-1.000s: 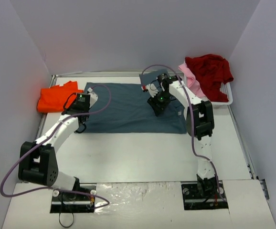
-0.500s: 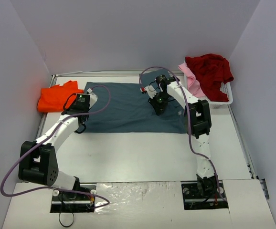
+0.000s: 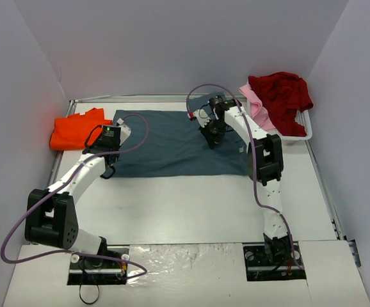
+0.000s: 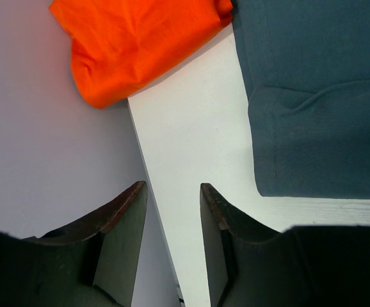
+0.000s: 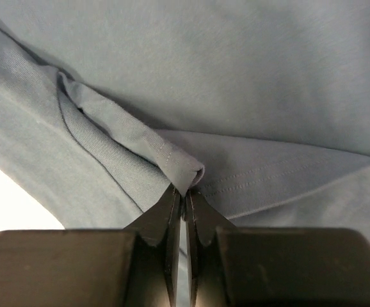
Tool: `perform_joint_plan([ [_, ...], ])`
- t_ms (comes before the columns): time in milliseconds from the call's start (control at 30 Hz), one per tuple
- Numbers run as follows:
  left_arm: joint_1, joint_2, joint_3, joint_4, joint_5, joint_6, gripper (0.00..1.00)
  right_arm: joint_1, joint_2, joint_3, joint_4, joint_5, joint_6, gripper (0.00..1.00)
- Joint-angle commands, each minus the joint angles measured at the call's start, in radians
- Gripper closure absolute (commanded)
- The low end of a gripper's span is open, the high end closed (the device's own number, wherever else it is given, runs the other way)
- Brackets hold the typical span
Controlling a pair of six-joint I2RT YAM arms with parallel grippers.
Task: Fold and stack the t-shirts
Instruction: Fold the flattened tshirt in 1/3 of the way
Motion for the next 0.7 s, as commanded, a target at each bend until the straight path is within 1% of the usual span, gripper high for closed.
perform_joint_plan([
  [0,0.004,-0.042,-0.002,-0.014,0.001,-0.016,0.63,0.006,-0.036,0.067,-0.034,0.026,0.010,1.00],
  [233,0.004,-0.035,-0.006,-0.015,-0.001,-0.015,0.63,0.007,-0.010,0.124,-0.034,0.038,0.008,1.00],
  [267,0.004,-0.035,-0.006,-0.017,-0.001,-0.013,0.62,0.007,-0.008,0.125,-0.034,0.040,0.006,0.98],
  [333,0.003,-0.032,-0.008,-0.017,0.001,-0.013,0.62,0.007,-0.002,0.122,-0.037,0.040,0.003,0.90],
  [367,0.004,-0.032,-0.008,-0.018,0.002,-0.013,0.62,0.007,0.000,0.119,-0.037,0.041,0.002,0.82],
  [400,0.004,-0.029,-0.008,-0.018,0.002,-0.013,0.62,0.009,0.003,0.113,-0.040,0.038,-0.001,0.80],
  [467,0.004,-0.026,-0.008,-0.021,0.006,-0.013,0.62,0.009,0.006,0.105,-0.046,0.037,-0.006,0.76],
  [533,0.004,-0.021,-0.003,-0.026,0.010,-0.012,0.62,0.010,0.009,0.102,-0.052,0.034,-0.013,0.76],
  [567,0.004,-0.018,-0.002,-0.030,0.013,-0.013,0.62,0.010,0.010,0.101,-0.055,0.035,-0.016,0.73],
  [667,0.004,-0.013,0.003,-0.032,0.016,-0.013,0.63,0.010,0.010,0.093,-0.058,0.038,-0.021,0.71],
])
